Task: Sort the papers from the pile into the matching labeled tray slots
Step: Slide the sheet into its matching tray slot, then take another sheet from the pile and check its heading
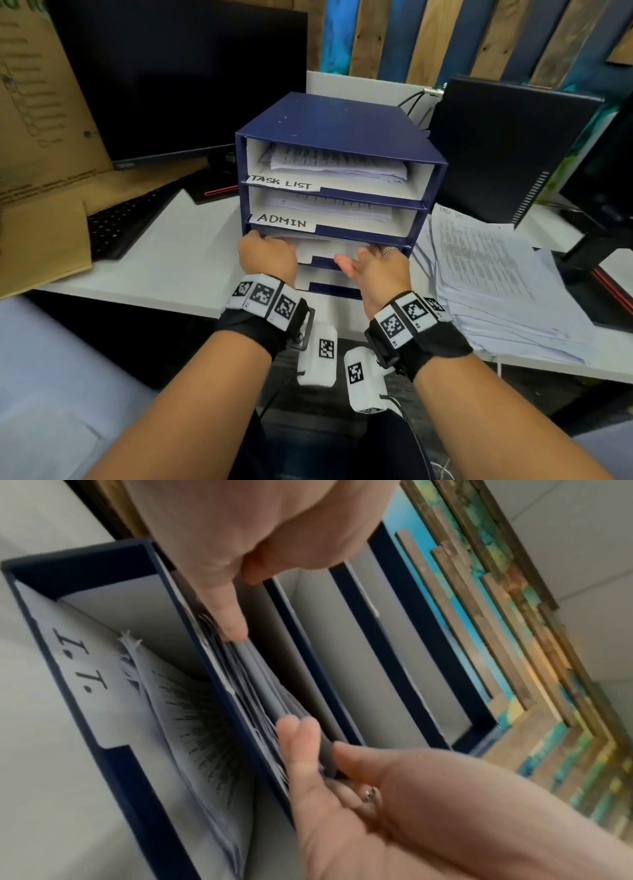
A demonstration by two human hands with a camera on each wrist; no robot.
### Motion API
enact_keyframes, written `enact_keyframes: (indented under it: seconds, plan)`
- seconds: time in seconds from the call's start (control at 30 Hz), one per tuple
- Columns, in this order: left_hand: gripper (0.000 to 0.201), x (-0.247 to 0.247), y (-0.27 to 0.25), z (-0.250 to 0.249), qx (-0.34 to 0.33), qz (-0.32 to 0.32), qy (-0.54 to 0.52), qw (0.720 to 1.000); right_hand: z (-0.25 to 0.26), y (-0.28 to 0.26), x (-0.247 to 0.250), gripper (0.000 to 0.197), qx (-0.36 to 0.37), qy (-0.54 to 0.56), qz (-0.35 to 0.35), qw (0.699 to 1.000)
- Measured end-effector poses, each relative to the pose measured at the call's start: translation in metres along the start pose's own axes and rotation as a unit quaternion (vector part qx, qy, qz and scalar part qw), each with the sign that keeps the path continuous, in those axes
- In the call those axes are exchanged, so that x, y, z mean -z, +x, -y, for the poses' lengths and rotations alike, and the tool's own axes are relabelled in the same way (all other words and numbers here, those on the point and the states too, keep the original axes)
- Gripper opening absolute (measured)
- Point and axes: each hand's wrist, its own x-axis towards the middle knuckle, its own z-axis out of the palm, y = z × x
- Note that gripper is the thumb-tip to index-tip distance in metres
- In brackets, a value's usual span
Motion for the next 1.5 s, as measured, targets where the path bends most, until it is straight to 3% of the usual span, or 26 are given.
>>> enact_keyframes:
  seconds: [0.1,0.17,0.23,0.3,0.4,0.43,0.57,0.63,0.77,0.9,1.0,1.03,1.1,1.17,1.2,1.27,1.33,1.4,1.5]
  plan:
    - [0.026,-0.009,-0.001,0.006,-0.018,0.025,0.058,0.998,0.0,0.003,0.001,0.057,-0.025,-0.007,0.022,0.999]
    - [0.026,-0.013,0.002,0.009,0.001,0.051,0.074,0.996,0.0,-0.001,0.007,0.062,-0.046,-0.011,0.055,0.997]
    - [0.012,-0.015,0.002,0.01,0.01,0.068,0.087,0.994,0.0,-0.003,0.016,0.064,-0.042,-0.046,0.078,0.995]
    - [0.022,-0.013,-0.012,0.006,0.011,0.04,0.055,0.998,0.006,-0.006,0.027,0.056,-0.01,-0.116,0.076,0.99]
    - [0.025,-0.02,-0.045,-0.003,0.039,0.045,0.006,0.998,0.025,-0.007,0.049,0.021,0.038,-0.229,0.075,0.97]
    - [0.023,-0.024,-0.054,-0.004,0.039,0.068,0.028,0.997,0.031,-0.007,0.055,0.013,0.051,-0.269,0.079,0.959]
    - [0.026,-0.059,-0.09,-0.001,0.021,0.249,0.142,0.958,0.049,0.011,0.099,0.041,0.097,-0.36,-0.01,0.928]
    - [0.027,-0.077,-0.109,0.0,0.015,0.332,0.173,0.927,0.055,0.03,0.123,0.042,0.115,-0.398,-0.072,0.907]
    - [0.026,-0.119,-0.133,0.004,-0.018,0.416,0.235,0.878,0.068,0.064,0.166,0.035,0.114,-0.587,-0.093,0.796]
    - [0.024,-0.158,-0.139,0.015,-0.098,0.408,0.281,0.863,0.07,0.078,0.201,0.034,0.03,-0.714,-0.025,0.699]
    - [0.024,-0.183,-0.13,0.017,-0.133,0.39,0.299,0.861,0.073,0.075,0.217,0.029,0.07,-0.774,-0.062,0.627]
    - [0.022,-0.192,-0.125,0.019,-0.14,0.389,0.311,0.856,0.075,0.075,0.222,0.027,0.091,-0.776,-0.08,0.619]
    - [0.025,-0.209,-0.12,0.023,-0.145,0.388,0.356,0.837,0.079,0.076,0.23,0.033,0.113,-0.753,-0.083,0.643]
    - [0.02,-0.224,-0.118,0.03,-0.126,0.399,0.394,0.818,0.084,0.076,0.235,0.046,0.078,-0.743,-0.029,0.664]
    - [0.016,-0.23,-0.118,0.033,-0.113,0.406,0.407,0.81,0.085,0.077,0.238,0.052,0.05,-0.756,0.003,0.653]
    - [0.024,-0.242,-0.116,0.039,-0.095,0.399,0.43,0.804,0.088,0.079,0.238,0.061,0.02,-0.796,0.041,0.603]
    - [0.028,-0.25,-0.112,0.04,-0.096,0.369,0.44,0.813,0.091,0.083,0.238,0.067,0.023,-0.824,0.052,0.564]
    - [0.027,-0.258,-0.109,0.041,-0.089,0.352,0.423,0.83,0.094,0.087,0.237,0.069,0.025,-0.835,0.056,0.548]
    - [0.035,-0.264,-0.107,0.039,-0.089,0.338,0.392,0.851,0.095,0.088,0.237,0.068,0.022,-0.835,0.064,0.546]
